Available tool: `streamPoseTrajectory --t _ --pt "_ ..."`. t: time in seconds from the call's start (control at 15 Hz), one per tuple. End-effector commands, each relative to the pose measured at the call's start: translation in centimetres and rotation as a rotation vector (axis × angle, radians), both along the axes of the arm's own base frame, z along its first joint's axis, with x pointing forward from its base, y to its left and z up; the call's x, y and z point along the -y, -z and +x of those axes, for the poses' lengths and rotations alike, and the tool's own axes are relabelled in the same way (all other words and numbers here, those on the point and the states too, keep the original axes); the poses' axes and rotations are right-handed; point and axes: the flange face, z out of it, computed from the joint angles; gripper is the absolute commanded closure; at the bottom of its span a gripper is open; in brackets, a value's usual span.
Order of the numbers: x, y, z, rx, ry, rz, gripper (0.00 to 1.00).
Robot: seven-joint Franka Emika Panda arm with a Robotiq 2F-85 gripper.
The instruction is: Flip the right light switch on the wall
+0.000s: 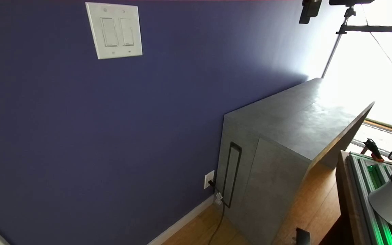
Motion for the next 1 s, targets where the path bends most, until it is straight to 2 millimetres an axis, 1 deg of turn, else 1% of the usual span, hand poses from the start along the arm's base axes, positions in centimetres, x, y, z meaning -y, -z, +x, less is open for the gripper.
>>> streamPoseTrajectory --t 0.0,0.07,0.13,0.2,0.33,0.4,0.47,0.73,0.87,0.93 --pt "-1.8 -1.6 -0.2 0.056 0.038 0.036 0.0" --pt "-2.3 -1.7 -0.2 0.067 0.044 0.047 0.0" --pt "-2.6 -1.9 -0.1 0.082 0.065 0.062 0.25" --pt "-3.1 -2.1 0.1 0.101 0.098 0.084 0.28" --pt "-4.3 -2.5 0.6 0.13 0.163 0.125 0.41" --pt "-5.4 -2.8 1.1 0.145 0.201 0.146 0.49" --pt "-6.4 -2.9 1.6 0.158 0.237 0.156 0.55" --pt "-10.7 -3.0 5.2 0.285 0.411 0.138 0.84" --pt "-13.3 -3.0 6.6 0.343 0.452 0.109 0.96" --pt "-14.5 -2.8 7.3 0.358 0.463 0.106 0.99"
